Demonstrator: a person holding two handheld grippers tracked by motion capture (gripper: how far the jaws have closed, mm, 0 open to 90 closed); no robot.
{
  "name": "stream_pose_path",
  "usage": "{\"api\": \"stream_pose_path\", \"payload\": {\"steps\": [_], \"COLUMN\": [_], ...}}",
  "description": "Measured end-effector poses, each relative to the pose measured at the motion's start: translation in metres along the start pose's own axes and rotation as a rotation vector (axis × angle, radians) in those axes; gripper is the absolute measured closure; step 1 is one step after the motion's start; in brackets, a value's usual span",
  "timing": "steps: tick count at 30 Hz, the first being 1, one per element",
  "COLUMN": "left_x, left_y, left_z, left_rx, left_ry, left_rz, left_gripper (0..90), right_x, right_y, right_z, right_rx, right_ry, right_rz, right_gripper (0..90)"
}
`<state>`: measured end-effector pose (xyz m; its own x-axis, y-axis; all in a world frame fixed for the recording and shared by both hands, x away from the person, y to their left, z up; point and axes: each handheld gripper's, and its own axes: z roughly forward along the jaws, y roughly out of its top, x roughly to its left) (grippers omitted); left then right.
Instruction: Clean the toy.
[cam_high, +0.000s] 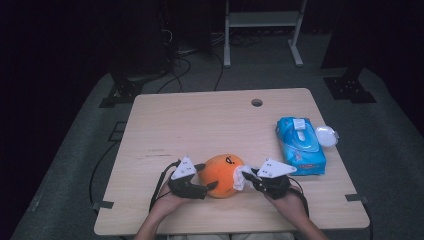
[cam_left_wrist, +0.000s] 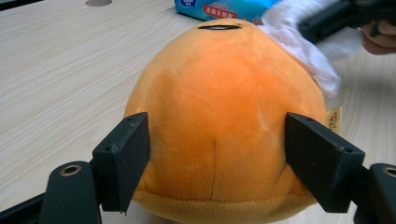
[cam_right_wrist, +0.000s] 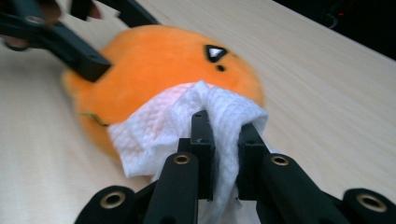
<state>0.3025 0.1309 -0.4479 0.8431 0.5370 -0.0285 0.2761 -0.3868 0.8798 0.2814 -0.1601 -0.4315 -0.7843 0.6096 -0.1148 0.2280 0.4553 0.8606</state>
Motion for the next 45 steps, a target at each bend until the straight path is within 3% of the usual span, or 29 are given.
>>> {"api": "stream_pose_path", "payload": {"steps": [4,6,10,14,15,18,20,21,22,25,26,27,28,30,31,32,34,37,38,40,43,45], "left_x": [0.0,0.001,-0.001,-0.001,0.0,0.001,0.001,0.001,0.001,0.0,0.0,0.0,0.0,0.0,0.0,0.001,0.001,0.001,0.002,0.002,-0.001,0.0], "left_y": [-0.001,-0.001,0.001,0.001,0.001,0.0,0.0,0.0,-0.001,0.0,-0.001,0.0,0.0,0.0,0.0,0.0,-0.001,-0.001,-0.001,-0.001,0.002,0.007], "left_z": [0.001,0.001,0.001,0.002,0.002,0.002,0.002,0.002,0.002,0.001,0.001,0.002,0.002,0.002,0.002,0.002,0.002,0.003,0.003,0.003,0.005,0.0], "left_rx": [0.013,0.015,0.007,0.01,0.01,0.012,0.016,0.014,0.014,0.017,0.015,0.013,0.013,0.013,0.013,0.013,0.011,0.017,0.015,0.008,0.011,-0.003], "left_ry": [0.022,0.022,0.017,0.012,0.01,0.01,0.011,0.01,0.009,0.011,0.011,0.009,0.009,0.0,0.0,-0.003,-0.004,0.0,0.0,0.002,0.011,-0.003], "left_rz": [0.003,0.004,0.007,0.015,0.015,0.016,0.015,0.015,0.012,0.015,0.014,0.016,0.016,0.021,0.021,0.022,0.018,0.02,0.019,0.014,0.016,-0.011], "left_gripper": [24.0,24.0,24.2,24.4,24.4,24.3,24.2,24.2,24.3,24.3,24.4,24.5,24.5,24.5,24.5,24.5,24.5,24.4,24.4,24.3,23.2,17.9], "right_x": [0.02,0.023,0.016,-0.004,-0.007,-0.008,0.008,0.008,0.019,0.024,0.022,0.013,0.013,-0.004,-0.004,-0.014,-0.018,-0.01,0.001,0.008,0.015,0.006], "right_y": [0.005,0.007,0.008,0.002,0.001,0.0,0.004,0.004,0.007,0.009,0.009,0.007,0.007,0.001,0.001,-0.003,-0.005,-0.003,0.001,0.006,0.009,0.004], "right_z": [0.004,0.005,0.007,0.005,0.005,0.004,0.004,0.004,0.004,0.005,0.006,0.006,0.006,0.006,0.006,0.007,0.007,0.007,0.006,0.003,0.005,0.009], "right_rx": [-0.021,-0.022,-0.012,0.005,0.001,-0.006,-0.02,-0.02,-0.028,-0.023,-0.02,-0.02,-0.02,-0.001,-0.001,0.007,0.003,-0.007,-0.027,-0.047,-0.042,-0.027], "right_ry": [0.061,0.065,0.035,-0.038,-0.037,-0.026,0.01,0.01,0.042,0.038,0.035,0.025,0.025,-0.034,-0.034,-0.053,-0.033,-0.009,0.015,0.066,0.059,0.049], "right_rz": [-0.049,-0.06,-0.05,0.002,0.026,0.037,-0.01,-0.01,-0.051,-0.085,-0.079,-0.038,-0.038,0.01,0.01,0.049,0.08,0.074,0.044,0.039,0.012,0.043], "right_gripper": [80.4,80.4,80.5,80.5,80.4,80.5,80.4,80.4,80.5,80.5,80.4,80.5,80.5,80.5,80.5,80.5,80.5,80.5,80.4,80.4,80.4,80.4]}}
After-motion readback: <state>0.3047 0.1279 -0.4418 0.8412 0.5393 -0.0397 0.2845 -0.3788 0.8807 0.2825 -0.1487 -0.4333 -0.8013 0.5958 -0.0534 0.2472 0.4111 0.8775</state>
